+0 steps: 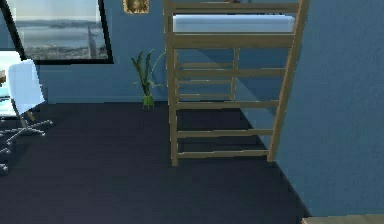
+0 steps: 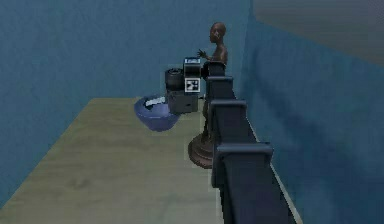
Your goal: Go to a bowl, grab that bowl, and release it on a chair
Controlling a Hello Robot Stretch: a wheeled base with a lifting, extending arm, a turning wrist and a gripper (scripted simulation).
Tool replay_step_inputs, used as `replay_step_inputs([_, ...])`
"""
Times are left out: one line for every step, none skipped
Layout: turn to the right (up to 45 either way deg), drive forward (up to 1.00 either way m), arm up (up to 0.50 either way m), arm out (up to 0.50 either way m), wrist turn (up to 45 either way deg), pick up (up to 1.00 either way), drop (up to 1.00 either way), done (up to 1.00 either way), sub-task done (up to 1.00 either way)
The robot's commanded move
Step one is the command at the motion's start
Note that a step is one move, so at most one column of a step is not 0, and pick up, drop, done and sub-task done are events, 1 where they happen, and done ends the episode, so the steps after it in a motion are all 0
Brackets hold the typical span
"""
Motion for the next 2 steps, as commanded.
replay_step_inputs([0.0,0.00,-0.04,0.00,0.0,0.00,0.00,0.00,0.00])
replay_step_inputs([0.0,0.00,0.00,0.00,0.0,1.00,0.00,0.00,0.00])
